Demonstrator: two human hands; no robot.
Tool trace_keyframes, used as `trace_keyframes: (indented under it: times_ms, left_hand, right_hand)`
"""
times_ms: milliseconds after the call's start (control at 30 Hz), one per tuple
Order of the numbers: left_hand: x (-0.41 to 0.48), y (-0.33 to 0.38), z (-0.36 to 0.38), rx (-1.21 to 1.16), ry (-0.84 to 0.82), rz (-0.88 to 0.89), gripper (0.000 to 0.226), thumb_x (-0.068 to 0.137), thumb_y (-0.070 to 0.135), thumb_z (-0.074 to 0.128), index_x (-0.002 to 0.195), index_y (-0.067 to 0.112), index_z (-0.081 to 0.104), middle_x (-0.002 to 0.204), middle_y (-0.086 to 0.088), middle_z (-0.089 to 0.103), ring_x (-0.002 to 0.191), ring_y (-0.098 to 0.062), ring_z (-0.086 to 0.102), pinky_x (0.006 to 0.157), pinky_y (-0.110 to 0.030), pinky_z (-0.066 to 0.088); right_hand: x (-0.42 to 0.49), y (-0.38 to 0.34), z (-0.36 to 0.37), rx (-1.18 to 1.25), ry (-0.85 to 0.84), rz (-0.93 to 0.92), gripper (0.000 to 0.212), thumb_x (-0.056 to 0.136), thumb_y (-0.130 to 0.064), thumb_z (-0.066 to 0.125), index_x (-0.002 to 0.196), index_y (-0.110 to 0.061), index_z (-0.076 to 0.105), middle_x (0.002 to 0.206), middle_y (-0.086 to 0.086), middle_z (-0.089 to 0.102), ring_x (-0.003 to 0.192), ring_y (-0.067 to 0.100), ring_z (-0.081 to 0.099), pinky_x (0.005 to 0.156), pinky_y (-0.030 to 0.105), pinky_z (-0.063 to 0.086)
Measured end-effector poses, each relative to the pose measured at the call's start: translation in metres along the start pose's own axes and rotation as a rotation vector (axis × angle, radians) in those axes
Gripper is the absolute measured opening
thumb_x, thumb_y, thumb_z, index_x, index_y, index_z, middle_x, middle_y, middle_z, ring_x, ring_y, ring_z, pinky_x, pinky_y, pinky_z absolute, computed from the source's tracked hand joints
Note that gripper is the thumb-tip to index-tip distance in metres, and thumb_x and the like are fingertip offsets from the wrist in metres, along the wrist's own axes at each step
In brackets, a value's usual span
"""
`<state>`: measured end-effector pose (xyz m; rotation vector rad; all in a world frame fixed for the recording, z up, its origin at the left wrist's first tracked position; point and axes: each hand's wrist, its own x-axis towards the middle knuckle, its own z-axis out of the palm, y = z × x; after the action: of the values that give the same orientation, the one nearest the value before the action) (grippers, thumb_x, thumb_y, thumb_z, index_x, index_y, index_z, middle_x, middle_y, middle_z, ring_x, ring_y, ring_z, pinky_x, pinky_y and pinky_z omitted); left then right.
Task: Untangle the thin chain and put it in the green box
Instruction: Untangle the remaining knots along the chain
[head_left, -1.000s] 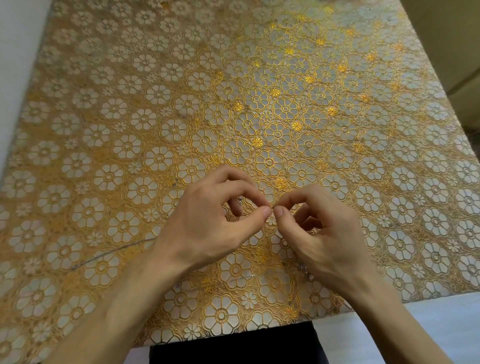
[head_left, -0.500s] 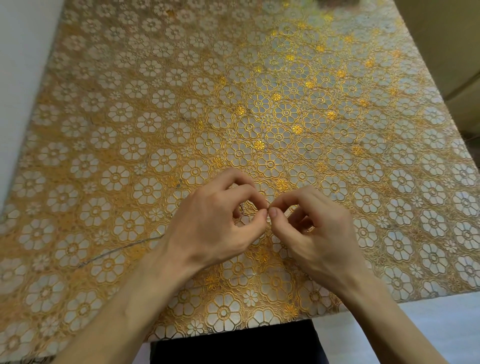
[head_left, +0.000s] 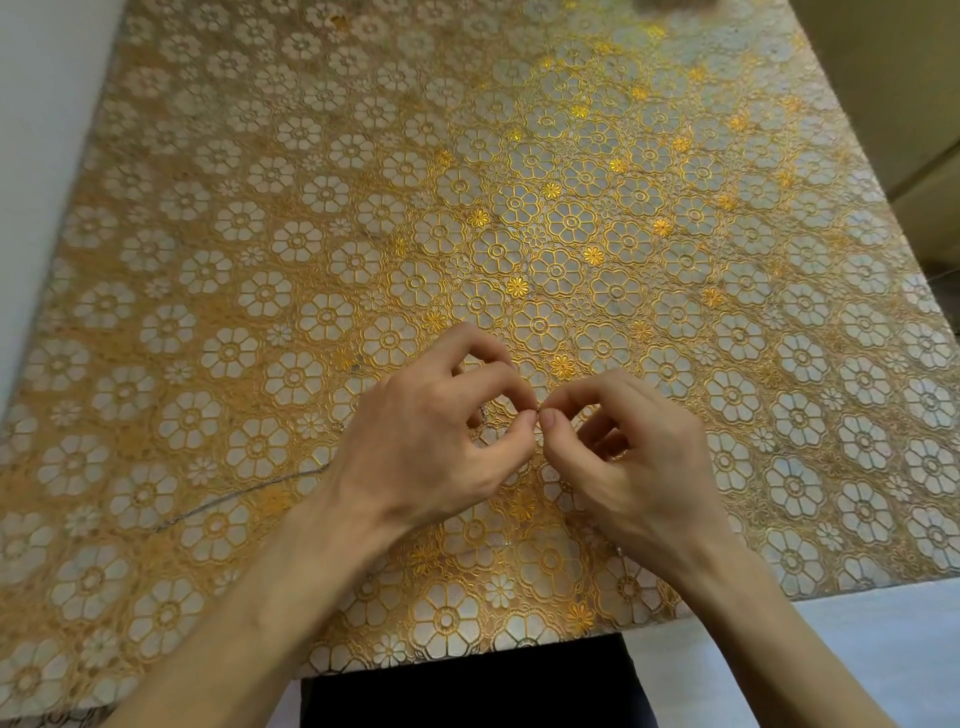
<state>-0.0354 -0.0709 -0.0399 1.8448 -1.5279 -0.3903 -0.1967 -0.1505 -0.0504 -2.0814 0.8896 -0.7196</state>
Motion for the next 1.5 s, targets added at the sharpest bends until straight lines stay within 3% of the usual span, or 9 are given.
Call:
trace_keyframes:
  times_ms: [133, 233, 433, 733, 933, 1100, 1200, 1300, 1500]
  left_hand:
    - [0.001, 0.001, 0.001, -0.048, 0.029, -0.017, 0.012, 0.080, 0.043, 0.067, 0.082, 0.032, 0.073, 0.102, 0.014, 0.060, 0.063, -0.004, 0.058, 0.057, -0.032, 0.053]
    - [0.001, 0.003, 0.001, -0.075, 0.049, -0.032, 0.009, 0.080, 0.040, 0.070, 0.081, 0.033, 0.075, 0.099, 0.013, 0.060, 0.062, -0.006, 0.059, 0.054, -0.020, 0.044]
    - [0.001, 0.004, 0.007, -0.099, 0.075, -0.074, 0.007, 0.078, 0.038, 0.073, 0.081, 0.032, 0.076, 0.098, 0.014, 0.060, 0.061, -0.008, 0.060, 0.053, -0.016, 0.039]
    - [-0.001, 0.005, 0.009, -0.150, 0.151, -0.169, 0.004, 0.078, 0.036, 0.076, 0.081, 0.033, 0.075, 0.097, 0.015, 0.060, 0.061, -0.009, 0.063, 0.054, -0.012, 0.039]
    - [-0.002, 0.001, 0.003, -0.111, 0.131, -0.131, 0.004, 0.078, 0.037, 0.077, 0.081, 0.035, 0.075, 0.099, 0.013, 0.060, 0.060, -0.010, 0.062, 0.053, -0.016, 0.043]
    - [-0.001, 0.001, 0.003, -0.075, 0.097, -0.059, 0.006, 0.081, 0.040, 0.073, 0.084, 0.035, 0.075, 0.098, 0.013, 0.059, 0.059, -0.006, 0.061, 0.049, -0.029, 0.049]
    - [0.000, 0.002, 0.003, -0.061, 0.085, -0.045, 0.007, 0.081, 0.040, 0.072, 0.085, 0.036, 0.075, 0.098, 0.014, 0.057, 0.059, -0.005, 0.061, 0.048, -0.030, 0.050]
    - [0.001, 0.002, 0.003, -0.041, 0.072, -0.043, 0.010, 0.081, 0.043, 0.070, 0.085, 0.035, 0.074, 0.099, 0.015, 0.057, 0.060, -0.005, 0.061, 0.049, -0.032, 0.052]
    - [0.001, -0.001, 0.002, 0.007, 0.002, -0.039, 0.013, 0.082, 0.047, 0.065, 0.085, 0.036, 0.072, 0.100, 0.016, 0.056, 0.060, 0.000, 0.059, 0.052, -0.033, 0.053]
  right_hand:
    - [-0.001, -0.002, 0.001, 0.056, -0.003, 0.069, 0.003, 0.086, -0.024, 0.069, 0.084, -0.022, 0.068, 0.081, -0.018, 0.064, 0.060, 0.010, 0.061, 0.053, 0.014, 0.042]
    - [-0.002, -0.003, 0.000, 0.205, -0.006, 0.201, 0.008, 0.089, -0.013, 0.071, 0.084, -0.018, 0.068, 0.067, -0.017, 0.061, 0.050, 0.009, 0.057, 0.047, 0.013, 0.037]
    - [-0.005, -0.002, 0.003, 0.238, 0.030, 0.288, 0.004, 0.086, -0.027, 0.068, 0.082, -0.027, 0.067, 0.067, -0.014, 0.063, 0.057, 0.017, 0.064, 0.052, 0.048, 0.054]
    - [-0.007, -0.007, 0.007, 0.335, 0.142, 0.389, 0.005, 0.084, -0.029, 0.063, 0.080, -0.030, 0.064, 0.055, 0.002, 0.059, 0.050, 0.031, 0.059, 0.048, 0.057, 0.050]
    - [-0.006, -0.002, -0.004, 0.243, 0.091, 0.287, 0.001, 0.086, -0.032, 0.070, 0.086, -0.033, 0.070, 0.074, -0.012, 0.068, 0.059, 0.022, 0.066, 0.053, 0.052, 0.055]
    - [-0.002, -0.004, -0.008, 0.083, 0.054, 0.137, 0.003, 0.085, -0.028, 0.073, 0.088, -0.028, 0.073, 0.087, -0.018, 0.070, 0.065, 0.012, 0.064, 0.053, 0.020, 0.048]
    - [0.000, -0.003, -0.009, -0.014, 0.030, 0.066, 0.003, 0.086, -0.025, 0.075, 0.088, -0.024, 0.073, 0.086, -0.019, 0.069, 0.065, 0.010, 0.064, 0.056, 0.010, 0.042]
    - [0.001, -0.001, -0.008, -0.063, 0.024, 0.014, 0.003, 0.087, -0.025, 0.074, 0.088, -0.023, 0.073, 0.087, -0.018, 0.067, 0.064, 0.009, 0.063, 0.056, 0.010, 0.042]
    - [0.000, 0.005, -0.007, -0.127, -0.018, -0.058, 0.002, 0.089, -0.024, 0.071, 0.090, -0.022, 0.071, 0.089, -0.015, 0.065, 0.059, 0.008, 0.060, 0.054, 0.029, 0.051]
